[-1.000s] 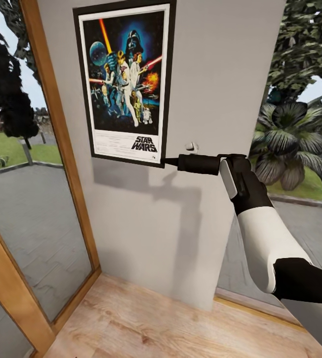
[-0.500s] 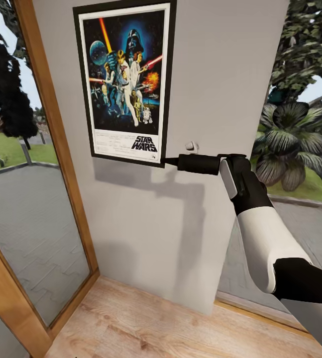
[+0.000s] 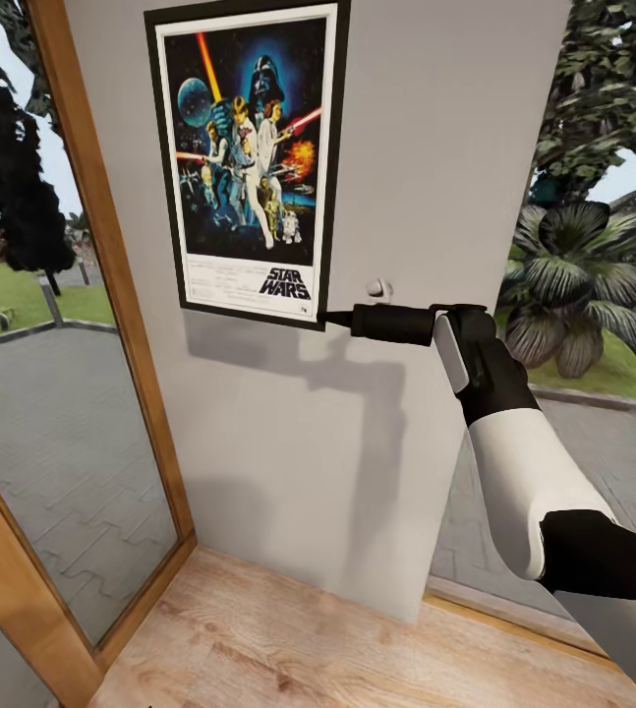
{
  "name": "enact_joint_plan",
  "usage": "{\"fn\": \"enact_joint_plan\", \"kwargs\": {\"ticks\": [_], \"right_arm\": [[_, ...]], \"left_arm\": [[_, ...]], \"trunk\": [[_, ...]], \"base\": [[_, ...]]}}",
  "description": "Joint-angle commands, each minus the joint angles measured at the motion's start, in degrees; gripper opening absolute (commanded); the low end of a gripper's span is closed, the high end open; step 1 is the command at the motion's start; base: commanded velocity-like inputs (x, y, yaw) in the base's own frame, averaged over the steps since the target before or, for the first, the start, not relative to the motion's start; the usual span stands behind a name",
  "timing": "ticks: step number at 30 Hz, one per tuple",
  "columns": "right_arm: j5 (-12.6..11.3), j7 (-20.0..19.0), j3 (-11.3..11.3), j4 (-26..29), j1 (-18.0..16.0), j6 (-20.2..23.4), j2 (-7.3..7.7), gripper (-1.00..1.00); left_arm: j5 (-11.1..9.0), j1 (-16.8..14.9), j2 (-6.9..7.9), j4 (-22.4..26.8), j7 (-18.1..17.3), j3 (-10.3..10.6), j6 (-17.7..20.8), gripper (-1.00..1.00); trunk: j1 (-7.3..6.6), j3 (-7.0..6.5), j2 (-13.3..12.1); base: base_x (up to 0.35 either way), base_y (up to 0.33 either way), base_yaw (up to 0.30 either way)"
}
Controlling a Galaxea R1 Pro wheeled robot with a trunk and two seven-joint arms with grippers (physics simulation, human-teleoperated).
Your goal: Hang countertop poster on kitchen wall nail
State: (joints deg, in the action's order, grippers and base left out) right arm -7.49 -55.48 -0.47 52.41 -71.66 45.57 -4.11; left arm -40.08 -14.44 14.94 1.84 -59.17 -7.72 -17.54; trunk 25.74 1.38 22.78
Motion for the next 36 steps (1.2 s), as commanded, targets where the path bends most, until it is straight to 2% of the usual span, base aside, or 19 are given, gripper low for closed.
{"fn": "enact_joint_plan", "kwargs": {"ticks": [1, 20, 22, 36], "right_arm": [[-0.3, 0.0, -0.1, 0.0, -0.1, 0.4, -0.02, -1.0], [-0.2, 0.0, -0.1, 0.1, -0.1, 0.4, -0.02, -1.0], [-0.3, 0.0, -0.1, 0.1, -0.1, 0.4, -0.02, -1.0], [-0.2, 0.1, -0.1, 0.1, -0.1, 0.4, -0.02, -1.0]], "left_arm": [[0.4, -0.1, 0.01, -0.1, -0.2, -0.5, -0.3, 1.0], [0.4, -0.1, 0.01, -0.1, -0.1, -0.5, -0.3, 1.0], [0.4, -0.1, 0.9, -0.1, -0.4, -0.5, -0.4, 1.0], [0.3, -0.1, 1.28, 0.0, -0.6, -0.6, -0.5, 1.0]], "trunk": [[0.04, 0.14, 0.1], [0.04, 0.14, 0.1], [0.04, 0.14, 0.1], [0.04, 0.14, 0.1]], "base": [[0.0, 0.0, 0.0], [0.034, -0.008, 0.0], [0.054, 0.0, 0.0], [0.055, 0.0, 0.0]]}}
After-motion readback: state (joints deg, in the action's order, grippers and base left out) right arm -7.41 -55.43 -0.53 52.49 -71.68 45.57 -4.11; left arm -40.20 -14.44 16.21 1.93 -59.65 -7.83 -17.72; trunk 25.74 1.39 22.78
